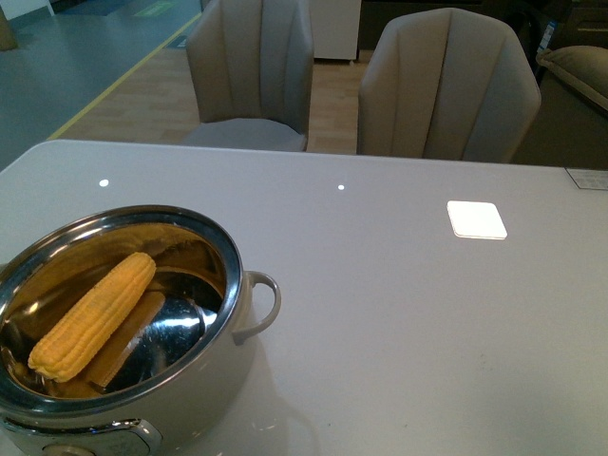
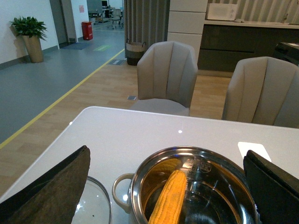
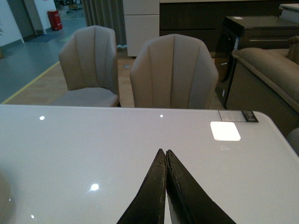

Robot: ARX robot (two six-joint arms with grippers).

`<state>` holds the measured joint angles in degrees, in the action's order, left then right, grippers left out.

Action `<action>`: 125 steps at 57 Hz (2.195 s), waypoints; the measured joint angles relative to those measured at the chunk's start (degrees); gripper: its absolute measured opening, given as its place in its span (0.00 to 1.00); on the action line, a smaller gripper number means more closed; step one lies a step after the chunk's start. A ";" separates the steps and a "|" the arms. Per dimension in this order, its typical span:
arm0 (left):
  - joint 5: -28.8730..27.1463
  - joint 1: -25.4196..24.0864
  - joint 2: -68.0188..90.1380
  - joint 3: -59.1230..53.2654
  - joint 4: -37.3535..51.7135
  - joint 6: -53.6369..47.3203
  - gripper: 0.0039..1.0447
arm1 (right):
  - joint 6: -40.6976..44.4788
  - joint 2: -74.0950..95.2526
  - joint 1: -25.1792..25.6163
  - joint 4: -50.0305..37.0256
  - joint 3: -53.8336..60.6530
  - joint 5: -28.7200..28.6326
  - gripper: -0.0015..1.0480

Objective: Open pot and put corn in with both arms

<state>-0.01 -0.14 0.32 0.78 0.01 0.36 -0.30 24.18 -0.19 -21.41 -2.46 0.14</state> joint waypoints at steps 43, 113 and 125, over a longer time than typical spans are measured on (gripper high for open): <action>0.00 0.00 0.00 0.00 0.00 -0.02 0.94 | 0.00 -13.97 0.00 11.15 1.46 -0.09 0.02; 0.00 0.00 0.00 0.00 0.00 -0.02 0.94 | 0.09 -23.82 0.00 21.29 1.44 -0.09 0.92; -0.02 0.00 0.00 0.00 0.00 -0.02 0.94 | 0.09 -23.82 0.00 21.29 1.44 -0.09 0.92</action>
<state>-0.03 -0.14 0.32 0.78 0.01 0.34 -0.21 0.36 -0.19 -0.12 -1.02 0.05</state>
